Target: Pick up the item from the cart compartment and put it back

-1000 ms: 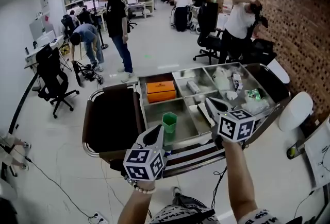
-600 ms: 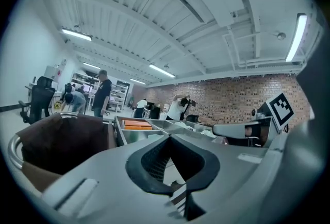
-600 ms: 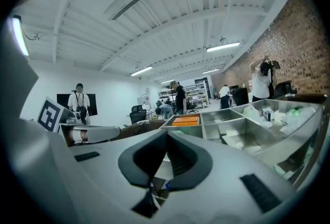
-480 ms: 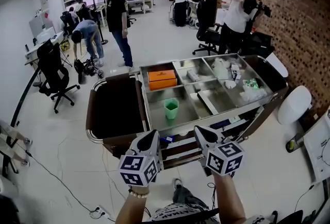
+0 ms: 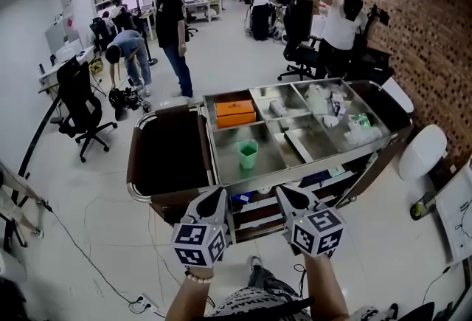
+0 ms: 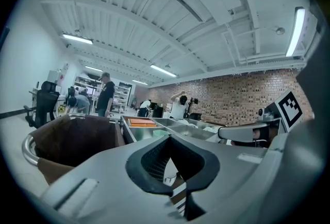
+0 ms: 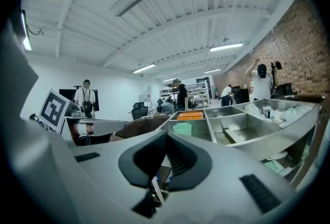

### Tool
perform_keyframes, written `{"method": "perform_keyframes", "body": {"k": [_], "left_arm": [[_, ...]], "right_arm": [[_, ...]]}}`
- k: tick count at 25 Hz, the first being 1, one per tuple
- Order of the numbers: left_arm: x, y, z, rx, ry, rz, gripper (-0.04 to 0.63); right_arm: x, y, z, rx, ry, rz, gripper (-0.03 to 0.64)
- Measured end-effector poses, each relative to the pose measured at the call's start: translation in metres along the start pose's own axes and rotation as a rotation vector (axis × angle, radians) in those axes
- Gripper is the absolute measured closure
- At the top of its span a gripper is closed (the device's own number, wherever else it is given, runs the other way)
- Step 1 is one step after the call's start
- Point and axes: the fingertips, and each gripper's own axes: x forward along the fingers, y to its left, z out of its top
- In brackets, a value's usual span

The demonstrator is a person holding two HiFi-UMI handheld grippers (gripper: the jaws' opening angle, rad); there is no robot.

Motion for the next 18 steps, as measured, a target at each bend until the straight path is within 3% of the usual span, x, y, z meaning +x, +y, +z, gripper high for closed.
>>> {"method": "perform_keyframes", "body": {"k": [18], "left_arm": [[0.0042, -0.0030, -0.0006, -0.031, 0.000, -0.026, 0.595]], "right_arm": [[0.0037, 0.0024, -0.0019, -0.007, 0.014, 0.010, 0.615]]}}
